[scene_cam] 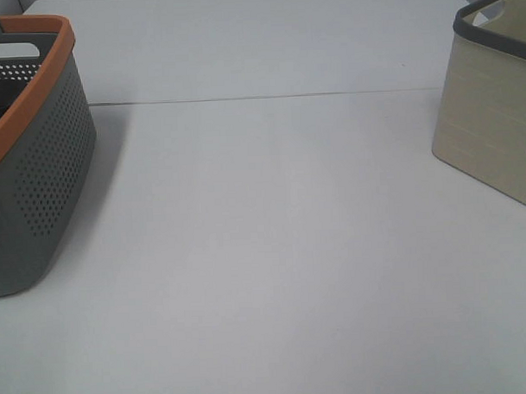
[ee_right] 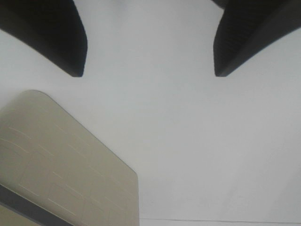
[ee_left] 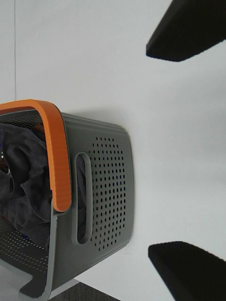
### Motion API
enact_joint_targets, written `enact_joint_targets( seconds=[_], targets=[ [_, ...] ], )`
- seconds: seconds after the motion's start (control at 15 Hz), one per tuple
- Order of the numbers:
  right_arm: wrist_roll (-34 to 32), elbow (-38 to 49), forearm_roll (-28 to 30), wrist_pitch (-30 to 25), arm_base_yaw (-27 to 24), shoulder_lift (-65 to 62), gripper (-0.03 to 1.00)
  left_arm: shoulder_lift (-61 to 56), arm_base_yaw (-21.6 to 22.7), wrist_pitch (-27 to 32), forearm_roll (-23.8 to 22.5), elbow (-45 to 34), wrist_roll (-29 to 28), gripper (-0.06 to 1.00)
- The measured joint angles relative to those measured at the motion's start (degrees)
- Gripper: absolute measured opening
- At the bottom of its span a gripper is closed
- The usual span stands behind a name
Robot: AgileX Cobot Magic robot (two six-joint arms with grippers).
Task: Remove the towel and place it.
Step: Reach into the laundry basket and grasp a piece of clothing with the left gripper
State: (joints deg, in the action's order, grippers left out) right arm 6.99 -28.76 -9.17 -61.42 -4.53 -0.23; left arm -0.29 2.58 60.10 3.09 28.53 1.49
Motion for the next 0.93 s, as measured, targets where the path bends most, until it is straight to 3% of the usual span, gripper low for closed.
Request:
enact_joint_targets(
  seconds=[0.93],
  targets=[
    [0.00, 0.00, 0.00, 0.00, 0.00, 0.00, 0.67, 0.00, 0.00, 0.00, 0.00, 0.00, 0.00, 0.98]
  ],
)
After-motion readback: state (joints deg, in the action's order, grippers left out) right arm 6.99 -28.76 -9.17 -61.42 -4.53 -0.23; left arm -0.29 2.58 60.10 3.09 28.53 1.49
